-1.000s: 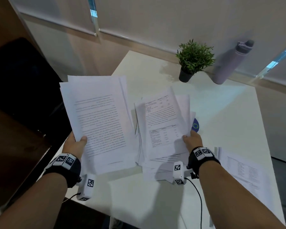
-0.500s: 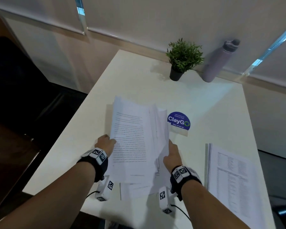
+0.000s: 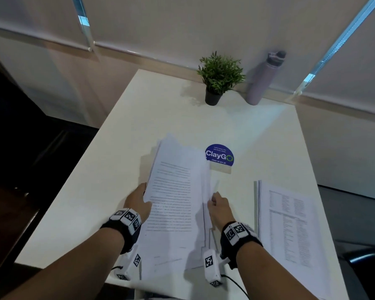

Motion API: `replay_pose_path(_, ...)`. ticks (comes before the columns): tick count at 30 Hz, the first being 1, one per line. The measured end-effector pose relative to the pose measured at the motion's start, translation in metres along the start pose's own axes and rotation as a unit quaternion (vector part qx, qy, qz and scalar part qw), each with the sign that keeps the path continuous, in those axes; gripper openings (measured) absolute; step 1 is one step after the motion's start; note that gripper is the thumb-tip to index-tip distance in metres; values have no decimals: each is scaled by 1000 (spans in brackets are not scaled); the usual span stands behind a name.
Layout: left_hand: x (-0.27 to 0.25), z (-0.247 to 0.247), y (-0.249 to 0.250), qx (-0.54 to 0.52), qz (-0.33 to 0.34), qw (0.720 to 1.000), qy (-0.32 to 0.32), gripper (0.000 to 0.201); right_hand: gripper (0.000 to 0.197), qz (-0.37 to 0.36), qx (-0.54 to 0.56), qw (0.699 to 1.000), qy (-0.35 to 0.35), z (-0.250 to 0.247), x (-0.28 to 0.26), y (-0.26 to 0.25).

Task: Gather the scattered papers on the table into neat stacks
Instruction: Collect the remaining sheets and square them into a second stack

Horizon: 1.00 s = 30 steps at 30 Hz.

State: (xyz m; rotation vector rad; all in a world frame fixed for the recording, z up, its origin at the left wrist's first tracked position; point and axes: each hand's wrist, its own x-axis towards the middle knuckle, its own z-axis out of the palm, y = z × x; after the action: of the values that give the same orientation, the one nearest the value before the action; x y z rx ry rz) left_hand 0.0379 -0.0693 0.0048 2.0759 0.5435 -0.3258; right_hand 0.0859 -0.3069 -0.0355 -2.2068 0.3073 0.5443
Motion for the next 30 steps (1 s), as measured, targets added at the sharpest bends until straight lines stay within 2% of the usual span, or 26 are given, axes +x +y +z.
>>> replay_pose_path(1,-6,-5,4,-16,19,1000,8,44,8,3,43,999,-7,-6,-3,-4)
replay_pose_path(3,-19,-17,15,-46,48,998,17,43,44,33,152,987,-41,-20,-15,-19)
replay_pose_path(4,-26,-23,21,-60,60,996,20,45,49,33,222,973,-56,-26,-20,-26)
replay_pose_path(7,-39,-36,40,-92,94,991,34,44,46,-34,322,945,-40,-42,-36,-59)
replay_pose_path(11,-46,-45,63,-151,107,979,88,39,46,-144,339,929,34,-60,-53,-95)
replay_pose_path(16,-61,-42,78,-223,109,965,84,27,43,-178,387,903,57,-67,-75,-99)
replay_pose_path(21,-68,-32,77,-283,108,952,49,33,62,-247,380,889,65,-73,-94,-94)
replay_pose_path(23,-71,-33,83,-281,123,951,35,37,74,-285,339,889,118,-80,-98,-98)
replay_pose_path(26,-69,-37,87,-297,138,944,45,38,92,-391,220,872,196,-88,-98,-106)
replay_pose_path(28,-64,-40,84,-307,140,940,49,34,86,-436,138,859,232,-91,-94,-108)
replay_pose_path(30,-62,-42,83,-298,142,943,49,31,71,-450,89,858,230,-94,-92,-111)
